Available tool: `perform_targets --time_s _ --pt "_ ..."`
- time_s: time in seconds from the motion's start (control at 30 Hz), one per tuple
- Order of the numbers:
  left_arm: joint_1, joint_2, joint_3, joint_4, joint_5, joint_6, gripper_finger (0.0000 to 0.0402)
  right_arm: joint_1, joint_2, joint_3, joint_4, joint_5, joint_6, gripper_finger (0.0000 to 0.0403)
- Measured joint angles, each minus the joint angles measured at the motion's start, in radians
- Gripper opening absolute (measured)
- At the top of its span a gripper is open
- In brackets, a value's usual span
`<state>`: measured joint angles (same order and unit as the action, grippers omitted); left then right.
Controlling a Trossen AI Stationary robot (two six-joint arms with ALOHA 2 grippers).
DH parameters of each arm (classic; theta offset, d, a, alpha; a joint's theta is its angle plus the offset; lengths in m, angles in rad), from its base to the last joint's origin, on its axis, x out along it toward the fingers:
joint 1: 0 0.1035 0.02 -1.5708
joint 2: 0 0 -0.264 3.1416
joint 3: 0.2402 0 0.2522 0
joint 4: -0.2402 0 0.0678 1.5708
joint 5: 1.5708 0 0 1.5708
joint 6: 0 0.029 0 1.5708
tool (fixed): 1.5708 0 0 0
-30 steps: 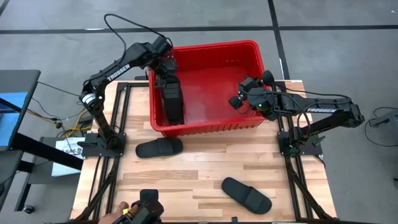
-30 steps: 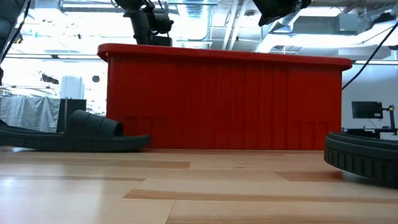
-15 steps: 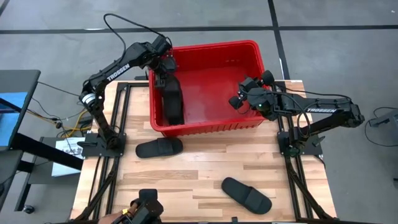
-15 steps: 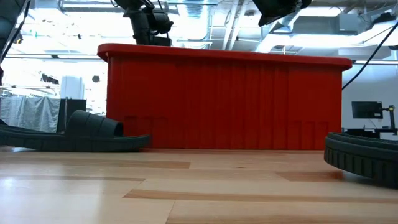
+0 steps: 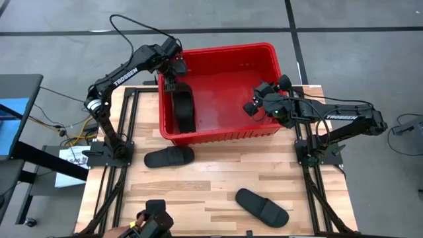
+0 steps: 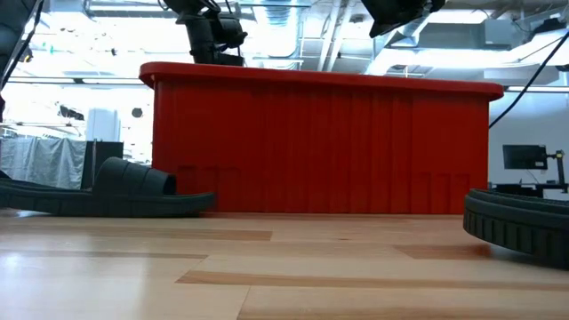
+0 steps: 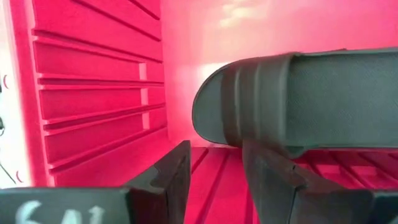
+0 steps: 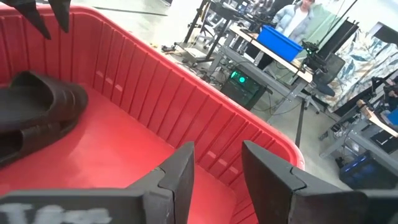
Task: Pick and place slides into bin
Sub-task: Put the black slide into the red bin
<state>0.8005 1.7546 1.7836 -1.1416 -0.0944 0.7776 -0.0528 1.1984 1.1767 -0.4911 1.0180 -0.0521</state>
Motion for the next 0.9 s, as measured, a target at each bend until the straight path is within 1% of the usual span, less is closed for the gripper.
perform_targets --time_s 0.2,0.37,0.53,0.63,0.7,0.8,0.9 --pt "0.000 0.000 0.000 0.000 0.007 -0.033 0.0137 0.000 0.000 0.000 0.002 0.000 -0.003 0.0125" --pt "0.000 -0.040 0.000 0.039 0.069 -0.078 0.0137 0.000 0.000 0.000 0.004 0.000 -0.008 0.0125" --pt "0.000 -0.165 0.000 0.113 0.082 -0.119 0.0137 0.000 0.000 0.000 0.005 -0.015 -0.008 0.0125" --pt "0.000 -0.265 0.001 0.206 0.135 -0.223 0.0137 0.000 0.000 0.000 0.005 -0.073 0.016 0.0125" --pt "0.003 -0.333 0.002 0.246 0.172 -0.295 0.0137 0.000 0.000 0.000 0.005 -0.092 0.026 0.0125" --pt "0.006 -0.421 0.002 0.261 0.204 -0.369 0.0137 0.002 0.000 0.000 0.005 -0.104 0.029 0.0125" --pt "0.006 -0.490 0.002 0.235 0.235 -0.424 0.0137 0.010 0.000 0.000 0.005 -0.104 0.058 0.0125"
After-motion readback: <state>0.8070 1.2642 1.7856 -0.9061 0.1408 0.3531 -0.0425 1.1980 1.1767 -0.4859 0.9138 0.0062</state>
